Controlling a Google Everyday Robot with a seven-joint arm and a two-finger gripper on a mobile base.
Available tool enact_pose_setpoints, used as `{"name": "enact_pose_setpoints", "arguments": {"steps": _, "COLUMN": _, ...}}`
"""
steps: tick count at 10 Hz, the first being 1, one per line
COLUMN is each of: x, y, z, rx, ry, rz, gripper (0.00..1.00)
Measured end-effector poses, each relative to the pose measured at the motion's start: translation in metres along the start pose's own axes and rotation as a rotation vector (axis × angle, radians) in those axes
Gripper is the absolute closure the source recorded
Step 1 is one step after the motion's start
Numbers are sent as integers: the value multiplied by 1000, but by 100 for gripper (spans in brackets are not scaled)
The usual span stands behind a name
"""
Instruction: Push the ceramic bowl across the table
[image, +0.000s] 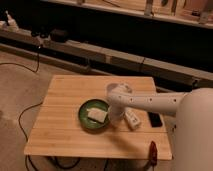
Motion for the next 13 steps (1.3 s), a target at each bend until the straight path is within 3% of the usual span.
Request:
{"name": "enact_pose_setpoints", "arguments": {"steps": 7, "x": 20, "y": -38, "z": -14, "rx": 99, "ry": 20, "rz": 6, "gripper": 74}}
{"name": "enact_pose_setpoints", "arguments": {"steps": 9, "x": 18, "y": -58, "z": -14, "rx": 171, "ry": 11, "rz": -27, "gripper": 74}}
{"name": "enact_pose_setpoints", "arguments": {"steps": 10, "x": 15, "y": -63, "z": -16, "rx": 191, "ry": 4, "rz": -38, "gripper": 74}}
{"name": "enact_pose_setpoints", "arguments": {"steps": 11, "x": 11, "y": -69, "z": -31, "rx": 219, "ry": -6, "rz": -50, "gripper": 74}}
{"name": "enact_pose_setpoints", "arguments": {"steps": 13, "x": -4, "y": -73, "z": -61, "rx": 234, "ry": -35, "rz": -82, "gripper": 74}}
